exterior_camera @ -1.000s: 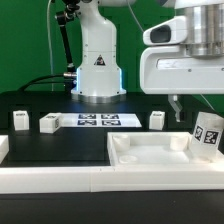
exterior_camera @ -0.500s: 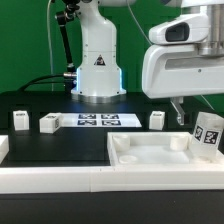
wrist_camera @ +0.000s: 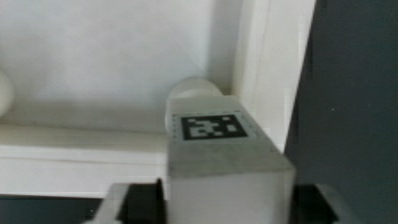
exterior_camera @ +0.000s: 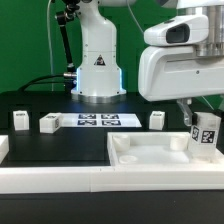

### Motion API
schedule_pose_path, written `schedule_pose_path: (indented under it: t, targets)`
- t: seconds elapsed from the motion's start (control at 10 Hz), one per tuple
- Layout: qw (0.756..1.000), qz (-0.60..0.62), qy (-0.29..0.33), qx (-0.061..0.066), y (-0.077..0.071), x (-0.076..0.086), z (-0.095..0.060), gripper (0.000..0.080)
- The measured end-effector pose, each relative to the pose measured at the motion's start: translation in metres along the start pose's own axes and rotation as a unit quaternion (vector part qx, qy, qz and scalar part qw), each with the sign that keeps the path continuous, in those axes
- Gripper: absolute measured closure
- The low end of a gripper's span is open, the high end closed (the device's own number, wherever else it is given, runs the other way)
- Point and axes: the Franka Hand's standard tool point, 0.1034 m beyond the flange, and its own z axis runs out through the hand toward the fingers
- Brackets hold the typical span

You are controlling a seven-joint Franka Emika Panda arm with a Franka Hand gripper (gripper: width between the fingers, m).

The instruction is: Assemble square table

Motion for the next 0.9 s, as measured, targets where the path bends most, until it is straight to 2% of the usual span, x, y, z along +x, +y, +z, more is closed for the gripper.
schedule_pose_path:
  t: [0.6,0.9]
  targets:
    - [1.0,0.009,0.0,0.0,0.0004,0.0001,0.0,0.0509]
    - [0.988,0.156,0.009,0.01,0.0024,0.0001,0.0004,0.0508]
